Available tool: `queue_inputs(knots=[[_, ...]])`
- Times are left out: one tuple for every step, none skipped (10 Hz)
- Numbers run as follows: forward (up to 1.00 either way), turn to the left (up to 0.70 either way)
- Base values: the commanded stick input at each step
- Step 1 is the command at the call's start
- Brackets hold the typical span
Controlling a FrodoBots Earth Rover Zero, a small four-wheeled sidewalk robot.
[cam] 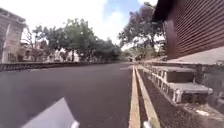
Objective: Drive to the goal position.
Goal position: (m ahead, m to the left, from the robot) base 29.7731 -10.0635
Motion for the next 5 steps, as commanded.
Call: queue_inputs(knots=[[0.45, -0.27], [0.45, -0.27], [0.45, -0.27], [0.45, -0.27], [0.45, -0.27]])
